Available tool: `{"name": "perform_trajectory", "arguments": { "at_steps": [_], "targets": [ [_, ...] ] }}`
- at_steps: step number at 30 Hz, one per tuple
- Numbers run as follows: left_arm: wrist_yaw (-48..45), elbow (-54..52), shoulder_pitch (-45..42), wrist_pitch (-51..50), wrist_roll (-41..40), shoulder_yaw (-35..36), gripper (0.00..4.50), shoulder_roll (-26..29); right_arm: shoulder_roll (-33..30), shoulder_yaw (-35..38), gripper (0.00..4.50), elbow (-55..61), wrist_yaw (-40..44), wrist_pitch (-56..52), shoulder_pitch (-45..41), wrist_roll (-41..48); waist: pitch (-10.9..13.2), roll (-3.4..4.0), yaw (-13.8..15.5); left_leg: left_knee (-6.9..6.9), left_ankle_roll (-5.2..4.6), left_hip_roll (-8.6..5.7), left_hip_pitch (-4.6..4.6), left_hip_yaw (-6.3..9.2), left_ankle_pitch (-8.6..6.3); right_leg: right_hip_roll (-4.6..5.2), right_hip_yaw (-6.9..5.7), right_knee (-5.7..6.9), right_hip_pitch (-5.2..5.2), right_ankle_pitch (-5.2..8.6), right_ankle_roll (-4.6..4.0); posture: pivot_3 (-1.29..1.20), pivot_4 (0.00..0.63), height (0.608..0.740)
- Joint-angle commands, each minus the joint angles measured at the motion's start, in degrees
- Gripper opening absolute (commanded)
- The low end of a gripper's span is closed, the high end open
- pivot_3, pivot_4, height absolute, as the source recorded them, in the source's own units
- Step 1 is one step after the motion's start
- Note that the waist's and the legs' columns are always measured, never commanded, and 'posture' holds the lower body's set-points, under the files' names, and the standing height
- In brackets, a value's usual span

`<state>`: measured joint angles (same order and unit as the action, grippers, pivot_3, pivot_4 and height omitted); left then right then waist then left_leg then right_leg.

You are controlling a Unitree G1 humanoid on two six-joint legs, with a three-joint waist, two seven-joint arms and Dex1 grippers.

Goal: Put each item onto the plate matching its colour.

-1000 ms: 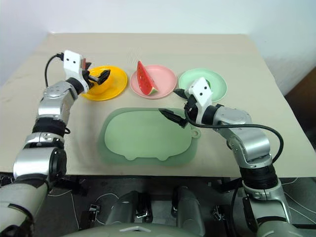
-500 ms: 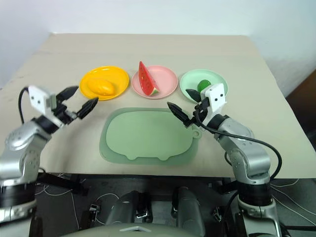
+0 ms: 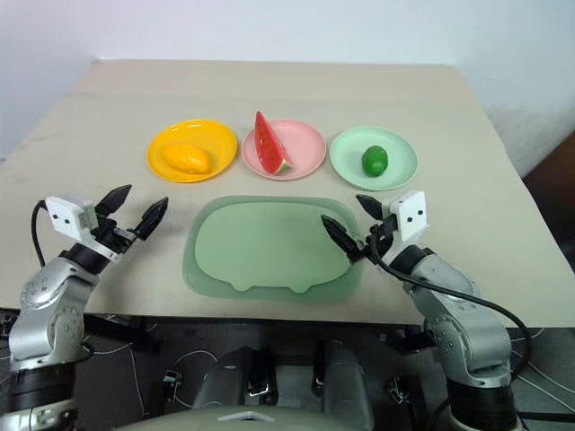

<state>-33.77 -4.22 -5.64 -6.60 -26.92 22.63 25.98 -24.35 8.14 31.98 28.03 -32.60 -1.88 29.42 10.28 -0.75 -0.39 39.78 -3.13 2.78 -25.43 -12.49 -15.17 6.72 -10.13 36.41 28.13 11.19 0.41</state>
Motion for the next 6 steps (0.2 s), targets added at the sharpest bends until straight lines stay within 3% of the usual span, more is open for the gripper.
{"name": "perform_trajectory", "arguments": {
  "at_steps": [1, 6],
  "targets": [
    [-1.0, 1.2, -0.6, 2.8, -0.3, 1.6, 4.46, 1.1, -1.8, 0.7, 4.5, 2.6, 1.3, 1.5, 2.2, 0.0, 0.0, 0.0, 0.2, -0.05, -0.01, -0.02, 0.0, 0.0, -0.01, 0.01, 0.0, -0.05, -0.01, 0.0, 0.0, 0.0, 0.15, 0.696],
    [-2.9, 0.3, 0.4, 1.5, -2.4, 1.0, 4.46, 0.8, -2.0, 1.8, 4.5, 1.7, 0.4, 1.6, 1.7, 0.4, 0.0, 0.01, 1.0, -0.11, -0.05, -0.05, -0.02, -0.02, -0.03, 0.02, 0.0, -0.17, -0.01, -0.04, -0.06, 0.0, 0.15, 0.696]
  ]
}}
